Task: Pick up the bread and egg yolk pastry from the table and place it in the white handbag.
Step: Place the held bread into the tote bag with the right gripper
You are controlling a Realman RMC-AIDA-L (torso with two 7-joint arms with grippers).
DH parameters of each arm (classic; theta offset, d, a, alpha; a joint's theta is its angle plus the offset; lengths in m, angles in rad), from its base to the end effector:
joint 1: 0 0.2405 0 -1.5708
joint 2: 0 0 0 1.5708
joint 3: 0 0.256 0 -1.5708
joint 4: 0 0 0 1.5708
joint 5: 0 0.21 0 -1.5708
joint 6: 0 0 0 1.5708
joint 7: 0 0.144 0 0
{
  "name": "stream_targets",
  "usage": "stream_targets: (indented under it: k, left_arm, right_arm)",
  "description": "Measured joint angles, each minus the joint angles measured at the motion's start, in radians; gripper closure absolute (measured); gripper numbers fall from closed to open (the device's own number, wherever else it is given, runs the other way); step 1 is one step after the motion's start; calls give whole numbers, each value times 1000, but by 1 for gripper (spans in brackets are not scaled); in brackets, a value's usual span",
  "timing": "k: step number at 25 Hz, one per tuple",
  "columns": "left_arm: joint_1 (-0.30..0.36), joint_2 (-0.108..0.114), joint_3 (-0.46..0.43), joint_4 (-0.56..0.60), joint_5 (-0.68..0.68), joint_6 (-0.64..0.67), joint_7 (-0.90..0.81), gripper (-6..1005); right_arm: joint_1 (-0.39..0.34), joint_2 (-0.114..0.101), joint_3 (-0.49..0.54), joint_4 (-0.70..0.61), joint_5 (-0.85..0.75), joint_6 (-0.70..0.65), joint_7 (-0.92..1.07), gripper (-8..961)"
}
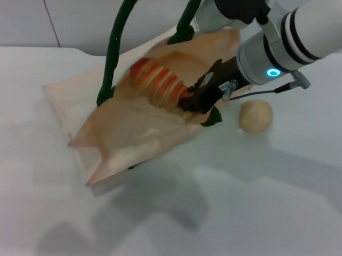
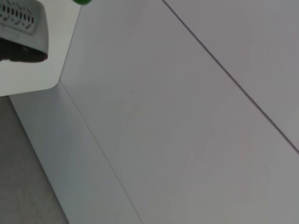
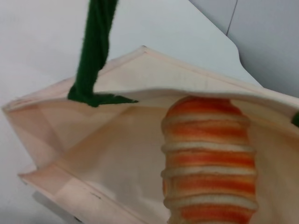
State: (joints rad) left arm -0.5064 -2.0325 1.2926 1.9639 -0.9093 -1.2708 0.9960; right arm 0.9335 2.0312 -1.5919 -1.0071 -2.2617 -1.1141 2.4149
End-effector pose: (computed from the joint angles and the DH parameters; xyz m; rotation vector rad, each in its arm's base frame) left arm -0.0352 0.3457 0.1066 -2.3758 0.1987 -0.2362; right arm 0.0754 0.4128 -0.0619 -2.7743 0.4359 -0.1580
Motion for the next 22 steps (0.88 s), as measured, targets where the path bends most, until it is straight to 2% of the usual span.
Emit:
stream_targets:
  k: [11, 22]
  left_arm:
    - [0, 0, 17, 1, -8, 1, -2, 875]
    - [13, 0, 21, 3, -1, 26, -23, 875]
  right_arm:
    - [17, 2, 5, 32, 5, 44, 0, 706]
    - [21, -1, 7, 68, -3, 41, 7, 233]
